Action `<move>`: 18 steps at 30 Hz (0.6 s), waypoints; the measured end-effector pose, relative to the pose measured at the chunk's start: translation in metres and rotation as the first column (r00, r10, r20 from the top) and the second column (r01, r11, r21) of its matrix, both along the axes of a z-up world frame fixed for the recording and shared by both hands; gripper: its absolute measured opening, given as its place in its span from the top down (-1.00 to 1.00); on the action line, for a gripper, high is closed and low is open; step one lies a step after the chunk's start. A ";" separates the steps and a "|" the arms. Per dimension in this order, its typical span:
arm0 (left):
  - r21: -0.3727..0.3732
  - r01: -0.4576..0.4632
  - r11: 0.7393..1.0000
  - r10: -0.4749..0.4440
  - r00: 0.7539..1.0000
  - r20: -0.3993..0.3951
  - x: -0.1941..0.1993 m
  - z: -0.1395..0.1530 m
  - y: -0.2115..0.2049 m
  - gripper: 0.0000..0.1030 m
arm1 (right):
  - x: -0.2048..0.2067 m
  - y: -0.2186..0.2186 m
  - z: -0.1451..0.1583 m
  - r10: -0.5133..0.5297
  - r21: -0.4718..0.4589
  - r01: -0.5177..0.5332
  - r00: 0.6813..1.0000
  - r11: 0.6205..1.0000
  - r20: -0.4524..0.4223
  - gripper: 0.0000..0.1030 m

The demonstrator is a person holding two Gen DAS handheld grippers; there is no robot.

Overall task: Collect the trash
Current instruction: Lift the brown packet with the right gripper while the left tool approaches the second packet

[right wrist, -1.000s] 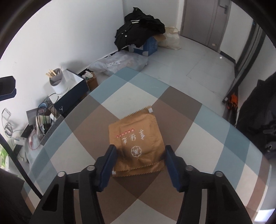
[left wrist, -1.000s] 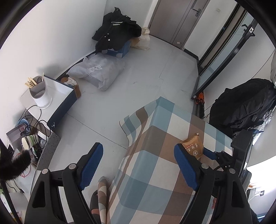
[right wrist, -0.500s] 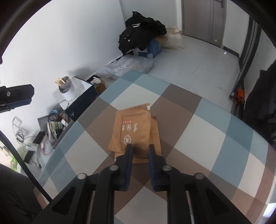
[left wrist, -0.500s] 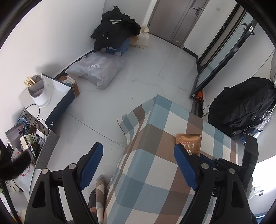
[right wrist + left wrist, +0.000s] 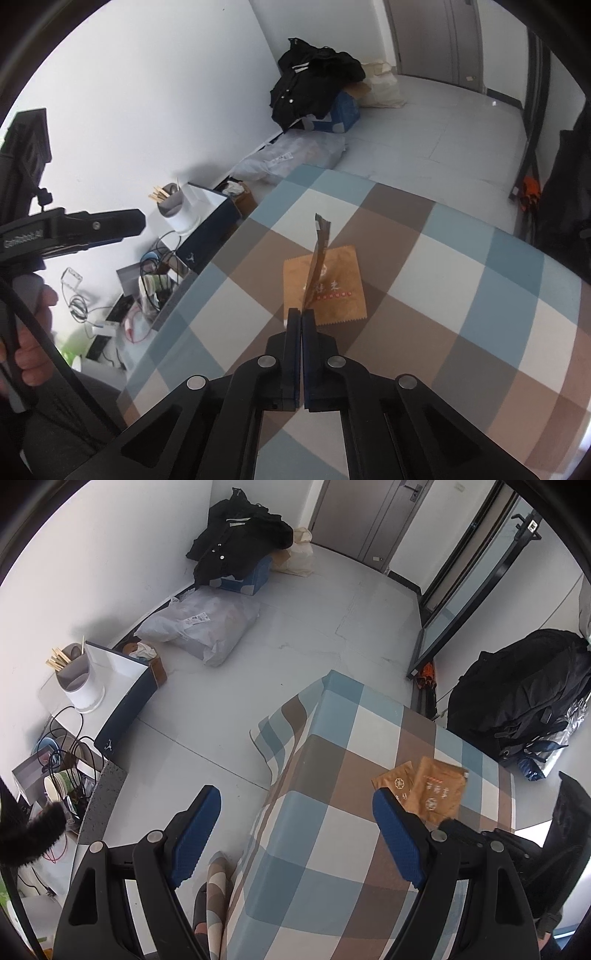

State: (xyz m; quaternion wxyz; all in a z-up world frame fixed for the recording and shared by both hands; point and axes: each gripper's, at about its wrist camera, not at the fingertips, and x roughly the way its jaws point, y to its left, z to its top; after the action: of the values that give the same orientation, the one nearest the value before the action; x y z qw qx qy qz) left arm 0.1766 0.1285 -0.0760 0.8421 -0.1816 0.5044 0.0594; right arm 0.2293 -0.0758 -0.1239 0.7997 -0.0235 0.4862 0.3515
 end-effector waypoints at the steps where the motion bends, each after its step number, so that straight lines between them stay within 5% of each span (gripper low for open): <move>1: -0.004 0.011 1.000 -0.011 1.000 0.000 0.001 -0.001 -0.001 -0.59 | -0.001 -0.005 0.002 -0.010 0.008 0.010 1.000 1.000 -0.001 1.00; 9: 0.033 0.205 0.978 -0.204 0.978 -0.036 0.013 -0.014 -0.040 -0.59 | -0.023 -0.049 0.022 -0.061 0.036 0.061 0.998 0.998 0.007 1.00; 14: 0.014 0.352 0.936 -0.350 0.934 -0.071 0.035 -0.027 -0.071 -0.59 | -0.040 -0.086 0.029 -0.103 0.055 0.103 0.995 0.993 -0.005 1.00; 18: 0.049 0.479 0.876 -0.472 0.875 -0.108 0.056 -0.039 -0.098 -0.59 | -0.062 -0.112 0.028 -0.149 0.097 0.151 0.988 0.984 -0.029 1.00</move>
State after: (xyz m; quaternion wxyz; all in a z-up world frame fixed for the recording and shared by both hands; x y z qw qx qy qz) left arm 0.2322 0.0305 -0.1148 0.8127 -0.0179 0.5694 -0.1226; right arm 0.1671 -0.1883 -0.0960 0.8187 0.0565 0.4773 0.3141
